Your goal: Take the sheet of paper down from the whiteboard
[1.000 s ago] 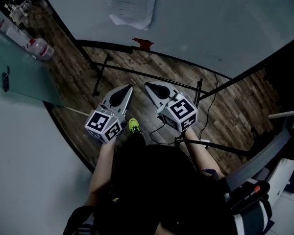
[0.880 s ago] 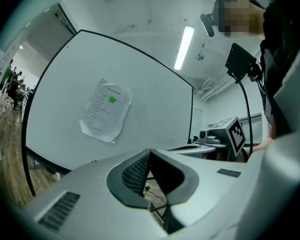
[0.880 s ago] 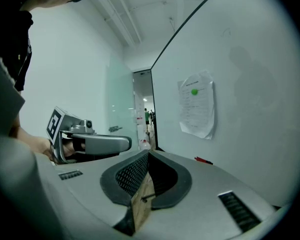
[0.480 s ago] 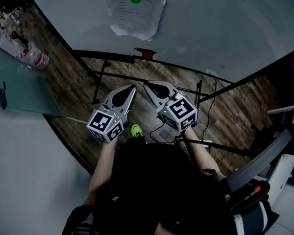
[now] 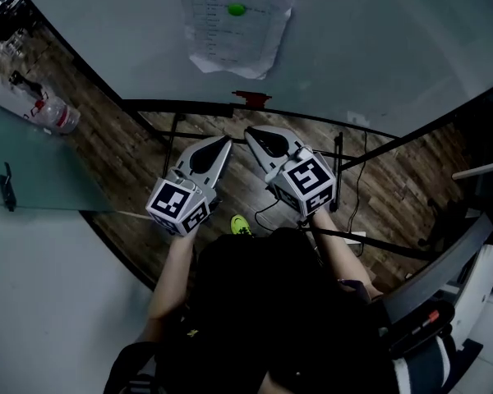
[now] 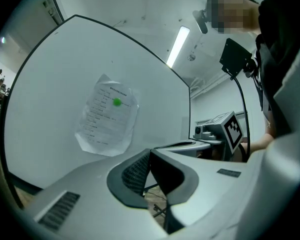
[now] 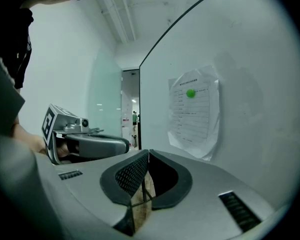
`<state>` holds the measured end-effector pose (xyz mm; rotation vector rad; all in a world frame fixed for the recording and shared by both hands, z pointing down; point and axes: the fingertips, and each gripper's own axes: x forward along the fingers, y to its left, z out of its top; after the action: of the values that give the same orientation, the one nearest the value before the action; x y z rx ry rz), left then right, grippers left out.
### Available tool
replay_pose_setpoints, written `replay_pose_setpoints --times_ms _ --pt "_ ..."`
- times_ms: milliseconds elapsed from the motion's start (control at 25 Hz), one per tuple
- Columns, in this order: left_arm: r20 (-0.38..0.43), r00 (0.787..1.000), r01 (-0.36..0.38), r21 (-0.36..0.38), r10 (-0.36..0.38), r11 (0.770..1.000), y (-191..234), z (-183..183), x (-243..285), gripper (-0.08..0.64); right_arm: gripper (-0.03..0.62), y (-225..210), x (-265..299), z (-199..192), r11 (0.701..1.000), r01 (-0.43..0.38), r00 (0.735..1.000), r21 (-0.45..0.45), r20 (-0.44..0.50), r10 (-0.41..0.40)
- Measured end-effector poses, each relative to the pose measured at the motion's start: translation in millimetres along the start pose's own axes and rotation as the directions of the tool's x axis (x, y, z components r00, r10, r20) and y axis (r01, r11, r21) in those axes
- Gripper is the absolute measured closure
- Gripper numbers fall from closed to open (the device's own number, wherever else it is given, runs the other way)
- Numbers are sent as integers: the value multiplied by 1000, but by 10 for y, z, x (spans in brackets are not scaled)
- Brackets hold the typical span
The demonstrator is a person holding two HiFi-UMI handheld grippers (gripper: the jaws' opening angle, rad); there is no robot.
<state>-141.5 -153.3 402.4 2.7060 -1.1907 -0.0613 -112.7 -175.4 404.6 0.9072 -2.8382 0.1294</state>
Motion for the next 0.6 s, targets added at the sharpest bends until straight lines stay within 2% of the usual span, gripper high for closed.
replay_pose_setpoints --times_ms 440,600 --pt "33 999 27 9 -27 1000 153 147 168 543 561 -185 112 154 999 23 1000 -24 11 -23" --pt "31 999 13 19 -14 1000 196 189 275 543 552 -237 155 190 999 -4 1000 -34 5 4"
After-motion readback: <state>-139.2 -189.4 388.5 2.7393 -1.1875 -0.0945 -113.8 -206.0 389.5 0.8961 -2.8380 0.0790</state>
